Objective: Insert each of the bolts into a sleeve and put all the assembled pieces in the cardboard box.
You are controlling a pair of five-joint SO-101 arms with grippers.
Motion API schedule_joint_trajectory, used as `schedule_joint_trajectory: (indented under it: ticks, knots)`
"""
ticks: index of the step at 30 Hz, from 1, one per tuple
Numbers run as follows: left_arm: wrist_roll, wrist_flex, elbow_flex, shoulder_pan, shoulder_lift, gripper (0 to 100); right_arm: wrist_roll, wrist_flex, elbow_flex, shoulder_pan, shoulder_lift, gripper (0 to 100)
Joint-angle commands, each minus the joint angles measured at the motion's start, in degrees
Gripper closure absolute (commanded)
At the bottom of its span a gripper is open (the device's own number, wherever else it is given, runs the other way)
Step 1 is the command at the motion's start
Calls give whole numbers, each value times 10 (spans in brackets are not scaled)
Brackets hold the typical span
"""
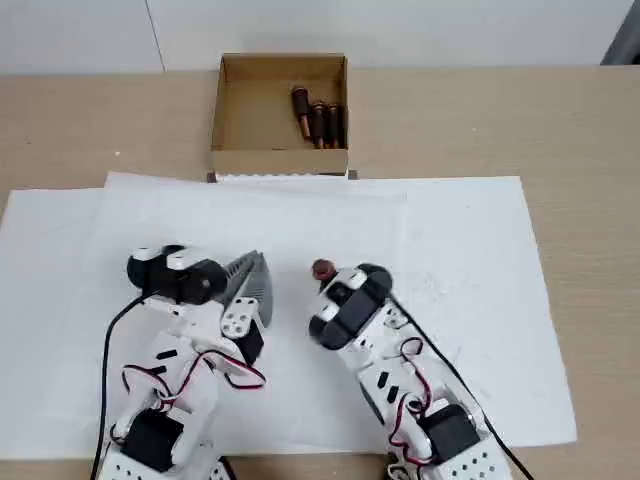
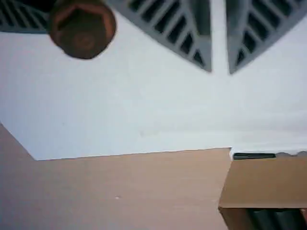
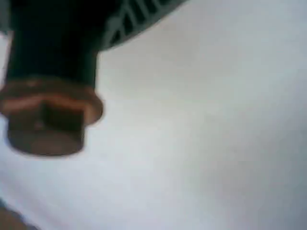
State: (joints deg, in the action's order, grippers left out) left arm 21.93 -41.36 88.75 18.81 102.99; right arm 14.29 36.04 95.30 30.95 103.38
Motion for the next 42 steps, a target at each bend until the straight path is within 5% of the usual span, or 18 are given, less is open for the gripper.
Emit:
schedule_joint_trajectory:
  ticks: [1,8,15,25,42]
  knots:
    - [-23,-1,7,-53,5,994,-30,-13,-9,-43,5,995]
    - [-152,-2,65,-173,5,994,-185,43,-10,-112,1,995]
    - [-210,-43,76,-195,5,994,-238,118,-66,-111,0,995]
    - [-210,-97,75,-198,6,994,-237,177,-171,-111,-44,995]
    - [-209,-98,75,-198,6,994,-236,87,-537,-115,-530,995]
